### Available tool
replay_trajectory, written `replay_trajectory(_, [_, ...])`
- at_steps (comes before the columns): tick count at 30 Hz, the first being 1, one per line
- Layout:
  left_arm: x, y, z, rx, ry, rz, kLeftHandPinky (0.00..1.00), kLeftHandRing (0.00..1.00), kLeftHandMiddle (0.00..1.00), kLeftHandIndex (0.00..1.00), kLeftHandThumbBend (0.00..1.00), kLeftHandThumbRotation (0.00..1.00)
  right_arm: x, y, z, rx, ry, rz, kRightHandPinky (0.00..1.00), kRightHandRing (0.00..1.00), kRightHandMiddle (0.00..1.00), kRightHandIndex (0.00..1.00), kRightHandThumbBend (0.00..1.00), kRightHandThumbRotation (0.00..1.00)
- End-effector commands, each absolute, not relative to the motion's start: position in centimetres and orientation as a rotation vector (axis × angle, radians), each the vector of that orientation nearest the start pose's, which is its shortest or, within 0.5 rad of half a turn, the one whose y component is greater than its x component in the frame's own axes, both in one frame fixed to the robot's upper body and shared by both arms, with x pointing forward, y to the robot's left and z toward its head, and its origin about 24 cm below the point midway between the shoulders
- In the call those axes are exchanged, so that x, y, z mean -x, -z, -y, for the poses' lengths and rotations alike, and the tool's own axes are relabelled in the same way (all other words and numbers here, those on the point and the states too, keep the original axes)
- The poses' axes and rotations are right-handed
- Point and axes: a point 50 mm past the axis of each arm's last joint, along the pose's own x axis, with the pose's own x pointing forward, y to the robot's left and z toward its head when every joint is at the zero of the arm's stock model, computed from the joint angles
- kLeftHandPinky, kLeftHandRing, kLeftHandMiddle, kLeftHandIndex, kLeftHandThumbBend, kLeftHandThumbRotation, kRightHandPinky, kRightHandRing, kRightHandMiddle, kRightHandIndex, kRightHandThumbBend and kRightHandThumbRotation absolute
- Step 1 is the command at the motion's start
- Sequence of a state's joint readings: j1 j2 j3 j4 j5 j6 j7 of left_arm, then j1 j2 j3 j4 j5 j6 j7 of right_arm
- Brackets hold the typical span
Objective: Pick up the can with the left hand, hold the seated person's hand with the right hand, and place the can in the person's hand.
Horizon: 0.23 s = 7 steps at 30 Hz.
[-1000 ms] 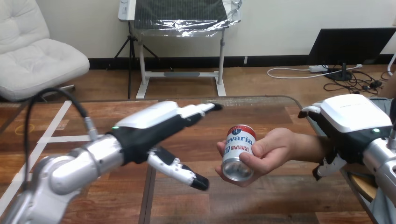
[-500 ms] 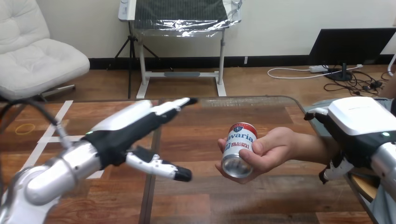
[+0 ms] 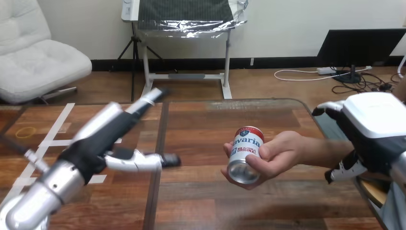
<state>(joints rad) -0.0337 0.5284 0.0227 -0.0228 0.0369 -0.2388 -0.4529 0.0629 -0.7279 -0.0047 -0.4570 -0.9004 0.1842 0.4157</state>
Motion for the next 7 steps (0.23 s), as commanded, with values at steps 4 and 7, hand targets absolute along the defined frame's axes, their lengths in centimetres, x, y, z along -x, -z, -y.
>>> replay_trajectory(4, [-24.4,-10.6,-21.1,-0.38,0.352,0.297,0.96,0.97,0.97,0.91,0.74,0.23,-22.0,-17.1,21.6,1.537,-0.036,0.162,0.7,0.79,0.81,0.79,0.75,0.08])
replay_trajectory(7, [-23.9,-10.0,-21.0,-0.308,0.312,0.324,0.95,0.96,0.96,0.91,0.7,0.23,-21.4,-17.4,21.1,1.494,-0.006,0.21,0.68,0.78,0.8,0.79,0.72,0.08])
